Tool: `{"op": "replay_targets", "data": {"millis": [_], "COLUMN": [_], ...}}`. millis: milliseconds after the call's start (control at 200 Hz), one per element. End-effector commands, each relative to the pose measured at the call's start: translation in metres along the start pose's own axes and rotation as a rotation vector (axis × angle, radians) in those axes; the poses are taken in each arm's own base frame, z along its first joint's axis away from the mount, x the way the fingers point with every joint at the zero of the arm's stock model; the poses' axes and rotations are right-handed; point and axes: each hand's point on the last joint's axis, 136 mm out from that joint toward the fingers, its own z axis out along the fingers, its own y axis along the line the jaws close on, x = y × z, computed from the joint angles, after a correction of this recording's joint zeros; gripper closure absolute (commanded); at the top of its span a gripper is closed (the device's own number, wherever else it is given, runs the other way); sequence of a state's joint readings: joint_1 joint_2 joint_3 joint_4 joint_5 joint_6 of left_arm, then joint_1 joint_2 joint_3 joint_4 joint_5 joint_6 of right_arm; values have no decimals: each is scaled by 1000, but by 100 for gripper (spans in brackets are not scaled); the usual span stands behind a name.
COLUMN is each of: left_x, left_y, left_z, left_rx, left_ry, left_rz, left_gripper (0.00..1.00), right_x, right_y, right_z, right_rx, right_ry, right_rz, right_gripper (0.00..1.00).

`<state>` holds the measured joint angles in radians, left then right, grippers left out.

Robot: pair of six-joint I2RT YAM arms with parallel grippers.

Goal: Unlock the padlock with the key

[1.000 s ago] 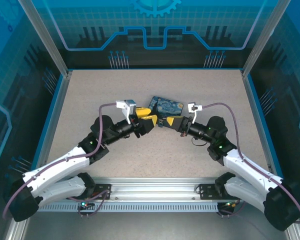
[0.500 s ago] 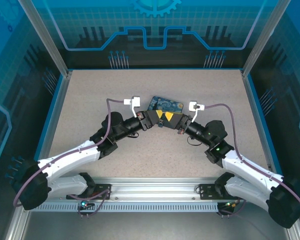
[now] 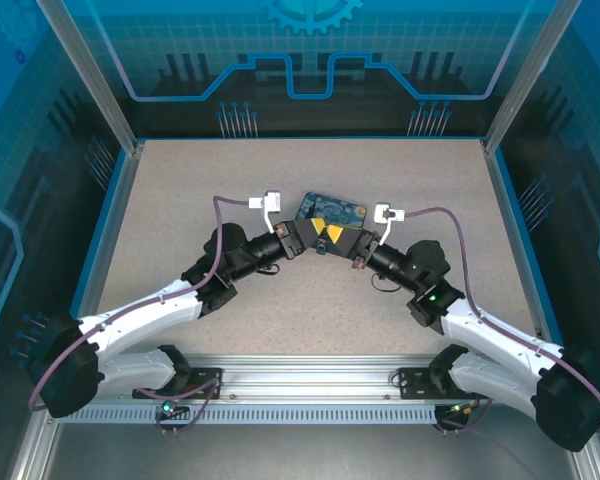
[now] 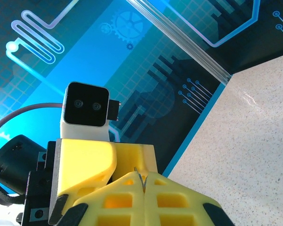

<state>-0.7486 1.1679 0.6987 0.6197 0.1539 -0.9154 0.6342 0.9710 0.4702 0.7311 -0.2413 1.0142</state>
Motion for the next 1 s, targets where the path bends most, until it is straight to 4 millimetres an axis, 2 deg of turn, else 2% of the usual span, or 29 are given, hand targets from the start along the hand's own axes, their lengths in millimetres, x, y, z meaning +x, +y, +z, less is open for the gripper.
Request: {"op": "replay_targets", "data": {"millis": [0, 125, 200, 335, 420, 485, 685, 795, 890, 996], "left_x": [-10, -9, -9, -10, -11, -13, -7, 4, 13, 23], "left_y": [-16, -15, -15, -15, -16, -17, -25, -34, -42, -49], "left_z": [4, 5, 6, 5, 1, -3, -17, -25, -31, -36], "left_rx": [50, 49, 49, 45, 30, 9, -45, -54, -34, 1], "left_ry": [-18, -12, -11, -16, -17, -16, 105, 238, 339, 431], "left_rz": [21, 19, 20, 31, 66, 118, 350, 484, 558, 609], "left_gripper": [77, 78, 83, 100, 100, 100, 100, 100, 100, 100], "right_x": [-10, -9, -8, -7, -4, -2, 8, 18, 23, 24], "right_y": [19, 19, 18, 16, 13, 12, 4, 9, 24, 42], "right_z": [4, 6, 7, 7, 5, 0, -30, -45, -50, -49], "right_rx": [-54, -54, -52, -44, -25, -9, -21, -90, -172, -246], "right_ry": [-33, -34, -30, -25, -13, 9, 143, 232, 279, 322], "right_rz": [-16, -18, -16, -15, -32, -63, -188, -254, -322, -386], "right_gripper": [100, 100, 100, 100, 97, 92, 53, 39, 32, 32]}}
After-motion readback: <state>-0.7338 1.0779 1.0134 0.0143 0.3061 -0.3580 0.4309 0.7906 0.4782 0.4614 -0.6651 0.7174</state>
